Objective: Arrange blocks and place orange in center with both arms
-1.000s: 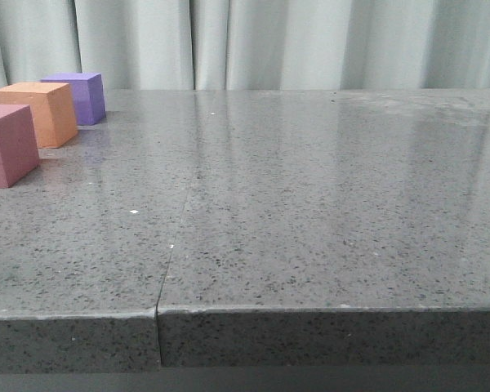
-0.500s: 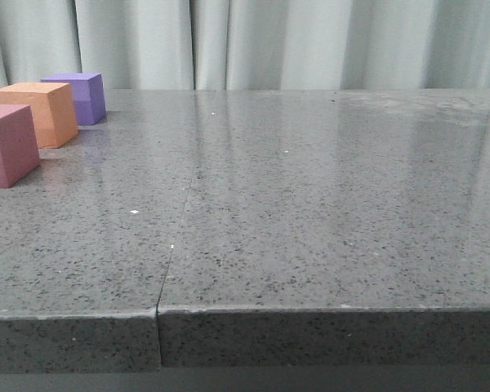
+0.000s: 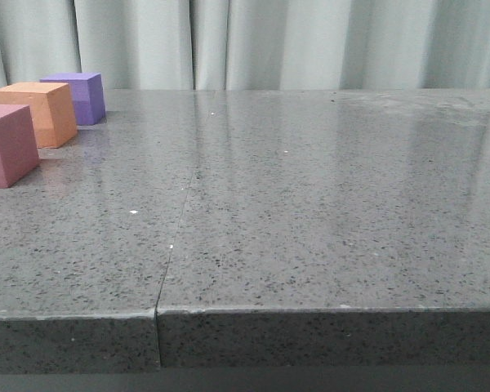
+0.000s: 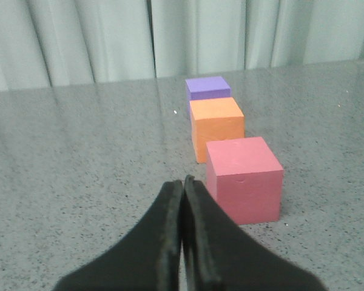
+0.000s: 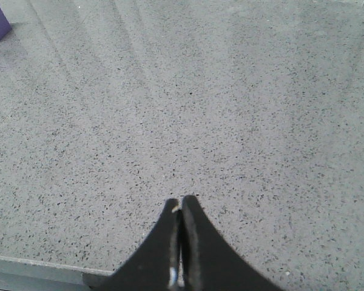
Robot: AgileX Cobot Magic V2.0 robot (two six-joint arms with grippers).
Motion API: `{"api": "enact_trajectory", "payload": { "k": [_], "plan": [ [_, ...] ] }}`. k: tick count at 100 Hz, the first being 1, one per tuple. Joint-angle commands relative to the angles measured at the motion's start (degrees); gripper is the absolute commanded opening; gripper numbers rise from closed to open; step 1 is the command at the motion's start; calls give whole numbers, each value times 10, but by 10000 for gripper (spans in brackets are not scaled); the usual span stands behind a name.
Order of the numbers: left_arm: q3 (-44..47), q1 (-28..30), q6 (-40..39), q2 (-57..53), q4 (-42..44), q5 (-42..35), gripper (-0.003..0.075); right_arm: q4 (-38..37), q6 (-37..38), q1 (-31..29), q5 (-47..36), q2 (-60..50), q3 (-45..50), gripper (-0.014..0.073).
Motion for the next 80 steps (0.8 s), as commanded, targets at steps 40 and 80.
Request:
{"api": "enact_trajectory", "payload": {
  "k": [40,80],
  "plan": [
    [100,34,19,-124,-41,-103,-20,-12,-3,-3,-43,4,-14,-7],
    [154,34,13,-167,-50,-117,-20,-12,-3,-3,-43,5,-14,-7]
  ]
}}
